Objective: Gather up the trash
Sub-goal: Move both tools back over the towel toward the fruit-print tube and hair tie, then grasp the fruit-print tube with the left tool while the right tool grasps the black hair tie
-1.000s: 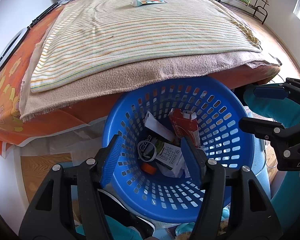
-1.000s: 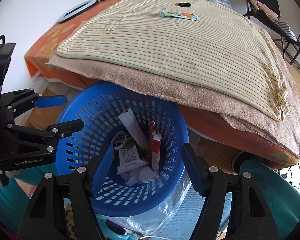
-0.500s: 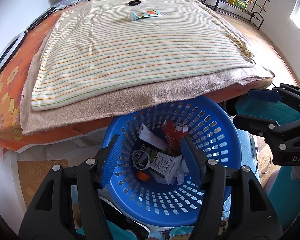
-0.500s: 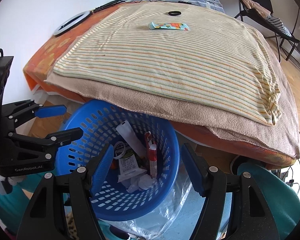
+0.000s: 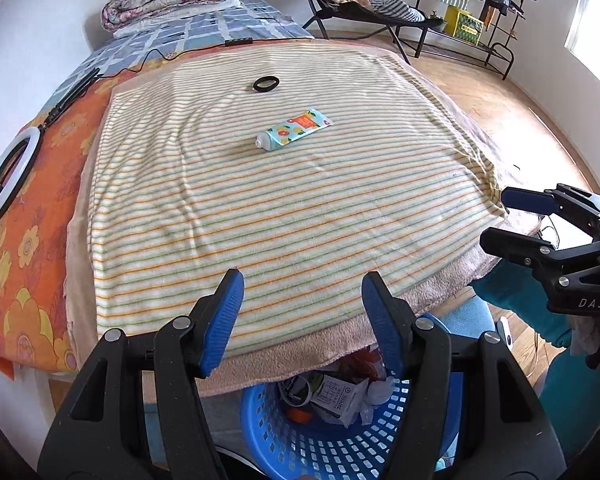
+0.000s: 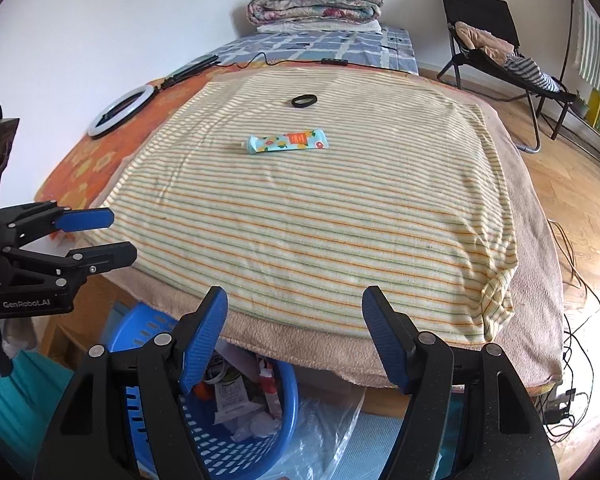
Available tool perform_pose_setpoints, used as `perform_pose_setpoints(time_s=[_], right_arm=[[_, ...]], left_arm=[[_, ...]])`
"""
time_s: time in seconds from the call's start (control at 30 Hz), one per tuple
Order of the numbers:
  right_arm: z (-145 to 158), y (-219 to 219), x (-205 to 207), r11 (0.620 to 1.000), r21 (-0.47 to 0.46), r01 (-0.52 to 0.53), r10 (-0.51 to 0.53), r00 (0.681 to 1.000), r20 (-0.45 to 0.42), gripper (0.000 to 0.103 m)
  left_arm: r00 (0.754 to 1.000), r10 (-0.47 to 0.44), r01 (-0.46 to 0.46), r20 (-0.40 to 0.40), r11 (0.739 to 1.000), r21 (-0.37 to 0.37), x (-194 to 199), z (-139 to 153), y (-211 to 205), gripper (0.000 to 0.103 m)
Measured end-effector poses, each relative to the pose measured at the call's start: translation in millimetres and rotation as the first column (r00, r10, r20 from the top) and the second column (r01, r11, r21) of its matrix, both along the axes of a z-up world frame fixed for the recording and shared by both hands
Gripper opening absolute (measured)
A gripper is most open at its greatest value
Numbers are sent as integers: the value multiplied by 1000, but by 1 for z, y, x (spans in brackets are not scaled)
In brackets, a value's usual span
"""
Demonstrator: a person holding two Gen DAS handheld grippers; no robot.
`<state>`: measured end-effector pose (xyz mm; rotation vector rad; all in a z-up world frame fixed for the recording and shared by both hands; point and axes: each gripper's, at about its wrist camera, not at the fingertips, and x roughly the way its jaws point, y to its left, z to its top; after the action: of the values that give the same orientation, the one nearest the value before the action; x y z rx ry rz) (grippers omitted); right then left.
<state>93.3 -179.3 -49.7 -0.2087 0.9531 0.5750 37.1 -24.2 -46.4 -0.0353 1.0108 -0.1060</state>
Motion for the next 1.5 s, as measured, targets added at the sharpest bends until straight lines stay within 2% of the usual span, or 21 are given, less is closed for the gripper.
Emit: perform_pose_setpoints(time_s=[0.27, 0.37, 0.47, 0.6, 0.73, 0.83, 0.9, 1.03, 1.33, 1.4, 1.5], right_arm=[[20, -11, 52, 999, 29, 44, -45, 999, 15, 69], [26, -15, 72, 997, 46, 56, -57, 998, 24, 69], [27, -18, 93, 996, 63, 70, -71, 997, 11, 69], [24, -19, 121, 993, 78, 90, -89, 996, -16, 69], [17, -18, 144, 988, 99, 122, -118, 992, -49, 69], [13, -12, 158, 988, 93, 127, -122, 991, -55, 69], [10, -6, 164, 990, 79, 115, -112, 993, -48, 69], [4, 9, 179, 992, 73, 99, -95, 994, -54, 69], [-15, 38, 214, 992, 91, 92, -82, 991, -110, 69], [-17, 44, 221, 990, 101, 94, -82, 989, -123, 69], [-20, 52, 228, 989, 114, 97, -81, 987, -136, 69]], left_arm=[[998, -67, 67, -8, 998, -13, 84, 2, 3, 63], [995, -101, 101, -23, 995, 19, 116, -6, 2, 63], [990, -133, 136, -34, 987, 85, 143, -17, -1, 63], [982, -178, 185, -65, 977, 110, 170, -34, -6, 63], [972, -211, 223, -99, 966, 130, 185, -54, -12, 63], [973, -200, 212, -111, 972, 102, 195, -63, -8, 63], [975, -185, 194, -119, 978, 70, 202, -68, -3, 50], [983, -149, 150, -108, 989, -1, 207, -69, 10, 46], [980, -179, 184, -86, 982, 42, 202, -69, 5, 44], [984, -163, 168, -74, 984, 66, 203, -70, 7, 43], [989, -131, 134, -66, 989, 54, 202, -68, 20, 41]])
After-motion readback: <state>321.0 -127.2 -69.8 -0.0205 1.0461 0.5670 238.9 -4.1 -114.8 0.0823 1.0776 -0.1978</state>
